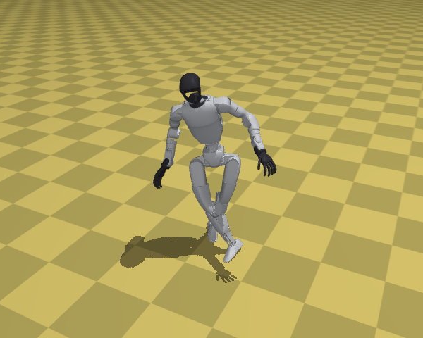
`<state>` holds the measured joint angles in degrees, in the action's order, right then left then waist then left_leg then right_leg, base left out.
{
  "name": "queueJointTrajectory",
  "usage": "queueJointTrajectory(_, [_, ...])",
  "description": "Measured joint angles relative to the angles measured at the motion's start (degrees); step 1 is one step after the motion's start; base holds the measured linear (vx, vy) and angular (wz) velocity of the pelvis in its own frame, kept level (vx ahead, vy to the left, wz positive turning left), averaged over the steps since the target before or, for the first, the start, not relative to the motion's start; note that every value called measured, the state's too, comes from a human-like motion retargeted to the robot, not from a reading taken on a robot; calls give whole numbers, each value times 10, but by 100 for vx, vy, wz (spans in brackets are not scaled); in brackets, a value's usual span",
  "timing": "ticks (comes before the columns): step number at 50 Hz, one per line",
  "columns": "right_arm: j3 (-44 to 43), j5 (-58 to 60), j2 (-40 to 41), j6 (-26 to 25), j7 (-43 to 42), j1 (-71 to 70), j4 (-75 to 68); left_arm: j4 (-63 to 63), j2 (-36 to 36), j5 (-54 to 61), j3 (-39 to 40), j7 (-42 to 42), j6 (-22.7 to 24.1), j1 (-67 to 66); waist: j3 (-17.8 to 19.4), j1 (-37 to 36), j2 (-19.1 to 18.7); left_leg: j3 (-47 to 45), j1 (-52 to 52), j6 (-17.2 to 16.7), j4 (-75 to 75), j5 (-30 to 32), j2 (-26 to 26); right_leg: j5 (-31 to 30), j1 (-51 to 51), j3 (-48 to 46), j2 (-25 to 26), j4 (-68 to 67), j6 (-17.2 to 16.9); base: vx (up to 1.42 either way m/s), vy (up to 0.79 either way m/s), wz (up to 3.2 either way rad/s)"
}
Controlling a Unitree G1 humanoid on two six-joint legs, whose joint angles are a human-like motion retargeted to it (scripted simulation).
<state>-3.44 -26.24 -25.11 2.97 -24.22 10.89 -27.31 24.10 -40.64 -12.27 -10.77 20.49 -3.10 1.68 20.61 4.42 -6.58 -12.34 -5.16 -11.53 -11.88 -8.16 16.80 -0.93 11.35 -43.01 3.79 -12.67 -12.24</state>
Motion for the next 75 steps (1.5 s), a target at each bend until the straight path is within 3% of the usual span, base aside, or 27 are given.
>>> queueJointTrajectory(3, [-58, -23, 8, -15, 46, 94, -8, -31, 34, -6, 4, -16, 9, -28, -29, 33, 2, 78, -19, -35, 30, 78, 68, -55, -23, 99, -21, 62, -25, 41, 76, 110])
queueJointTrajectory(5, [-87, -37, 14, -29, 79, 139, -29, -38, 49, -15, 1, -29, 9, -27, -42, 48, 20, 67, 19, -35, -42, 93, 106, -43, -29, 150, -68, 83, -27, 33, 83, 136])
queueJointTrajectory(6, [-91, -43, 17, -33, 86, 149, -51, -38, 53, -19, 1, -36, 6, -24, -47, 56, 25, 16, 73, -35, -142, 85, 90, -17, -22, 142, -93, 75, -12, 29, 56, 143])
queueJointTrajectory(8, [-89, -45, 19, -41, 87, 157, -106, -34, 64, -22, 9, -46, -3, -30, -52, 58, 28, -95, 159, -35, -342, 60, -6, 49, 1, 130, -114, 32, 47, 32, 14, 57])
queueJointTrajectory(10, [-100, 12, 25, -39, 57, 158, -172, -31, 76, -37, 19, -54, -6, -68, -22, 45, 50, -179, 131, -35, -471, 32, -126, 147, 23, 143, -160, -144, 56, 45, -3, -104])
queueJointTrajectory(13, [-30, 91, 5, -76, 58, 83, -267, 21, 98, -26, 26, -55, -21, -80, -6, 23, 59, -160, 172, 34, -568, -25, -237, 176, 58, 196, -133, -200, 85, 21, 13, -142])
queueJointTrajectory(14, [-16, 113, 3, -79, 50, 70, -279, 39, 104, -26, 27, -56, -23, -87, -8, 17, 65, -126, 192, 39, -571, -36, -243, 181, 69, 209, -129, -215, 85, 15, 17, -109])
queueJointTrajectory(20, [24, 138, 6, -74, 69, 56, -260, 145, 132, -7, 42, -45, -45, -112, -18, -26, 99, 104, 257, 5, -462, -42, -184, 167, 53, 287, -78, -171, 97, 16, 10, -129])
queueJointTrajectory(25, [5, 136, -3, -76, 94, 68, -274, 174, 139, 25, 77, -45, -34, -137, -29, -40, 139, 139, 260, -35, -409, -11, -138, 141, 12, 351, -83, -133, 73, 18, 14, -107])
queueJointTrajectory(28, [-10, 141, -16, -82, 91, 75, -292, 172, 139, 51, 91, -38, -28, -145, -31, -39, 149, 158, 252, -35, -396, -16, -110, 127, -16, 376, -86, -113, 59, 16, 15, -82])
queueJointTrajectory(32, [-28, 146, -38, -90, 96, 75, -320, 178, 137, 65, 109, -57, -24, -133, -31, -49, 153, 146, 219, -35, -333, 92, -83, 113, -36, 417, -96, -109, 31, 16, 24, -101])
queueJointTrajectory(35, [-39, 142, -41, -88, 97, 96, -327, 178, 123, 55, 116, -82, -13, -137, -37, -61, 159, 158, 155, -35, -253, 115, -91, 102, -47, 436, -80, -114, 26, 14, -15, -119])
queueJointTrajectory(37, [-45, 129, -36, -82, 93, 114, -318, 171, 100, 50, 112, -92, -7, -140, -44, -60, 138, 164, 117, -32, -220, 80, -131, 75, -67, 440, -38, -80, 36, 9, -24, -92])
queueJointTrajectory(40, [-62, 106, -34, -74, 86, 124, -299, 163, 69, 60, 93, -85, -2, -124, -53, -26, 117, 151, 65, -6, -142, 39, -160, 62, -61, 455, -11, -87, 14, 2, -2, -14])
queueJointTrajectory(43, [-71, 74, -32, -69, 83, 109, -281, 151, 51, 98, 87, -48, -8, -99, -62, 7, 83, 128, 52, 24, -96, 3, -205, 94, 1, 452, 16, -180, 25, -6, -7, -9])
queueJointTrajectory(47, [-42, 54, -12, -72, 86, 73, -287, 158, 48, 140, 101, -21, -16, -52, -74, 0, 77, 99, 86, 61, -141, -9, -229, 145, 83, 412, -36, -330, 91, -4, -19, -58])
queueJointTrajectory(50, [-1, 51, 12, -85, 107, 57, -293, 176, 43, 157, 86, -22, -21, -1, -55, -17, 119, 138, 150, 22, -281, 76, -197, 172, 20, 468, -49, -271, 86, 4, -35, -8])
queueJointTrajectory(52, [21, 64, 13, -75, 117, 39, -284, 175, 33, 138, 74, -40, -16, 33, -35, -31, 145, 185, 229, -31, -401, 110, -155, 212, -4, 463, -62, -258, 103, -4, -33, 8])
queueJointTrajectory(55, [68, 76, -20, -66, 135, -28, -259, 153, 2, 101, 50, -66, -8, 75, -3, -44, 184, 225, 339, -35, -467, 74, -71, 247, 23, 477, -81, -313, 143, -15, -30, -5])
queueJointTrajectory(57, [95, 92, -51, -51, 134, -85, -238, 141, -31, 65, 34, -69, 3, 81, -7, -46, 198, 201, 428, -29, -447, 67, -105, 242, 73, 471, -49, -359, 143, -19, -62, -4])
queueJointTrajectory(60, [130, 106, -131, -41, 131, -178, -203, 143, -73, 30, 14, -62, 11, 79, -29, -59, 214, 115, 503, 23, -328, 76, -156, 227, 110, 456, -7, -351, 111, -9, -59, -32])
queueJointTrajectory(63, [142, 128, -241, -26, 95, -266, -140, 150, -79, -2, 57, -64, 9, 35, -29, -90, 194, 36, 516, 9, -269, 71, -147, 182, 53, 461, 48, -247, 97, 12, -48, -83])
queueJointTrajectory(65, [165, 137, -307, -30, 67, -320, -84, 145, -80, 26, 84, -57, 7, 13, -37, -117, 212, -64, 503, 15, -211, 80, -112, 113, 28, 480, 58, -166, 68, 22, -60, -72])
queueJointTrajectory(67, [165, 167, -343, -29, 42, -339, -2, 130, -66, 51, 138, -61, 17, -49, -26, -139, 217, -208, 442, -8, -231, 60, -106, -10, -76, 500, 77, -16, 37, 37, -71, -65])
queueJointTrajectory(70, [158, 182, -341, -34, 43, -353, 102, 115, -45, 130, 197, -48, 36, -112, -18, -187, 270, -396, 322, -29, -210, 113, -58, -164, -158, 541, 83, 107, -28, 45, -98, -75])
queueJointTrajectory(73, [131, 159, -279, -29, 64, -347, 182, 99, -15, 193, 289, -43, 31, -190, -35, -247, 282, -381, 228, -23, -105, 181, -14, -118, -200, 584, 99, 145, -28, 45, -88, -177])
queueJointTrajectory(75, [115, 149, -225, -17, 74, -336, 226, 83, 15, 202, 377, -56, 20, -261, -50, -288, 253, -302, 177, -3, -58, 111, -29, -23, -238, 582, 106, 126, -9, 46, -58, -291])
